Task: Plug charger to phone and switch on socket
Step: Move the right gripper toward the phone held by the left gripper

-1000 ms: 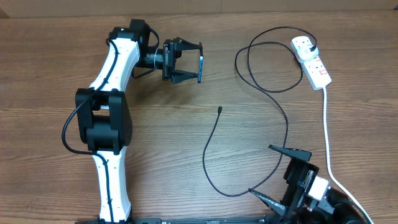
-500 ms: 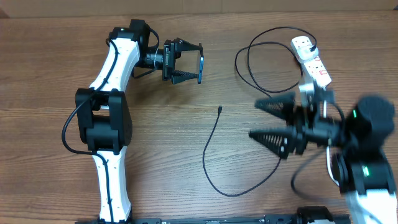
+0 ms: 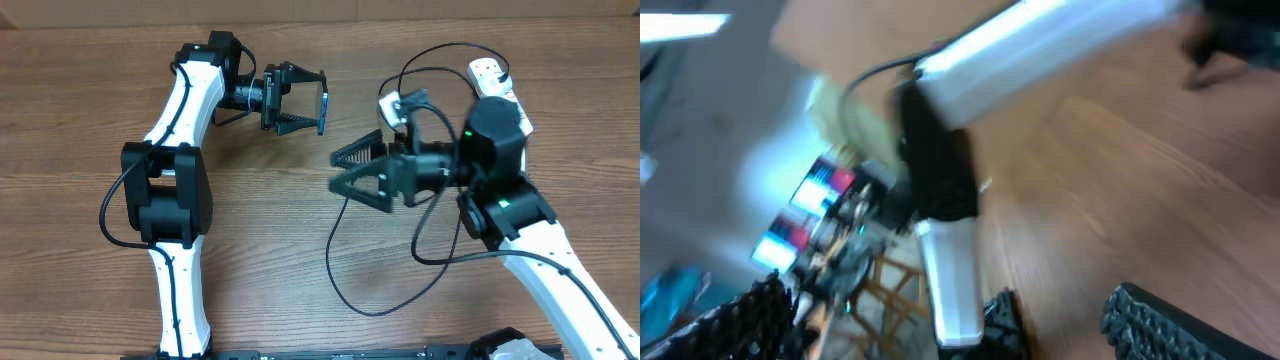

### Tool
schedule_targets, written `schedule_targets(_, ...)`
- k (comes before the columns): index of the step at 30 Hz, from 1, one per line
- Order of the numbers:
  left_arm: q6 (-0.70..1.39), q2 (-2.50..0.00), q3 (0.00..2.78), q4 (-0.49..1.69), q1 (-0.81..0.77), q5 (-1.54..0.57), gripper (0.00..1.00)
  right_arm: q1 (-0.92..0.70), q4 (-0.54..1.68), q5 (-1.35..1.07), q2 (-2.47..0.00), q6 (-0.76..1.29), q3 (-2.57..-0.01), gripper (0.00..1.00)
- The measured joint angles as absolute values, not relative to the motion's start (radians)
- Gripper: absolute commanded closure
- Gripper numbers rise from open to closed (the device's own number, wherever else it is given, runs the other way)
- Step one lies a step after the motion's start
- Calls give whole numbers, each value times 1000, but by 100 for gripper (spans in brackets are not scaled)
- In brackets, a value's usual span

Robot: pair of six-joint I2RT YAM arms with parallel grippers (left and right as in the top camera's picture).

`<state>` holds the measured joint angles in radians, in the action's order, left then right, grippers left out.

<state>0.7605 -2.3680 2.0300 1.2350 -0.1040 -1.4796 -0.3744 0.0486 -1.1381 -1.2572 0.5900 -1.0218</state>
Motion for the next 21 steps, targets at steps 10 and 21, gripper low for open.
schedule_targets(10,760,-2368,2030,1235,-104,-1434,28,-527,865,-166,-1325,420,-1445,0)
schedule_targets(21,760,-2368,2030,1250,-131,-1428,28,-569,807,25,-1466,463,-1481,0)
